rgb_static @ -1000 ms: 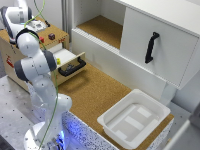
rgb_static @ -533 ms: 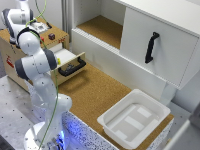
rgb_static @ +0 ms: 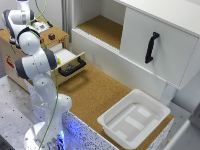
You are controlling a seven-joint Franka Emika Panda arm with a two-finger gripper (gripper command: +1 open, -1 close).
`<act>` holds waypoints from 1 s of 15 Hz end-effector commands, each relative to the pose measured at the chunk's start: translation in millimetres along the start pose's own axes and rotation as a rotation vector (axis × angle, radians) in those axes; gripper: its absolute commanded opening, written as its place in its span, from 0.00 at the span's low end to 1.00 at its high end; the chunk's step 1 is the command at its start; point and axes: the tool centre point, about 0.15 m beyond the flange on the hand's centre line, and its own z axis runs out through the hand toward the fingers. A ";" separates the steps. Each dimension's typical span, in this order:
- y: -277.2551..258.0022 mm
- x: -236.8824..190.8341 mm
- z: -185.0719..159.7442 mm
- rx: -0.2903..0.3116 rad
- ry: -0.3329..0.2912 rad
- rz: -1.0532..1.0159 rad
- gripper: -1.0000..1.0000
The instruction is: Push down the green button to turn off the green light
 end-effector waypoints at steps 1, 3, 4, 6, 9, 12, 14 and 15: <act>23.2 19.3 -28.2 -0.004 -0.019 -0.053 1.00; 32.4 30.1 -20.1 0.010 -0.014 -0.094 1.00; 38.5 34.8 -15.2 0.022 -0.024 -0.123 1.00; 54.6 42.4 -6.7 0.055 -0.052 -0.184 1.00; 79.8 45.6 7.8 0.089 -0.129 -0.231 1.00; 89.0 32.9 23.7 0.115 -0.161 -0.213 1.00; 91.0 18.8 33.9 0.130 -0.183 -0.188 1.00; 90.8 11.6 40.1 0.139 -0.195 -0.169 1.00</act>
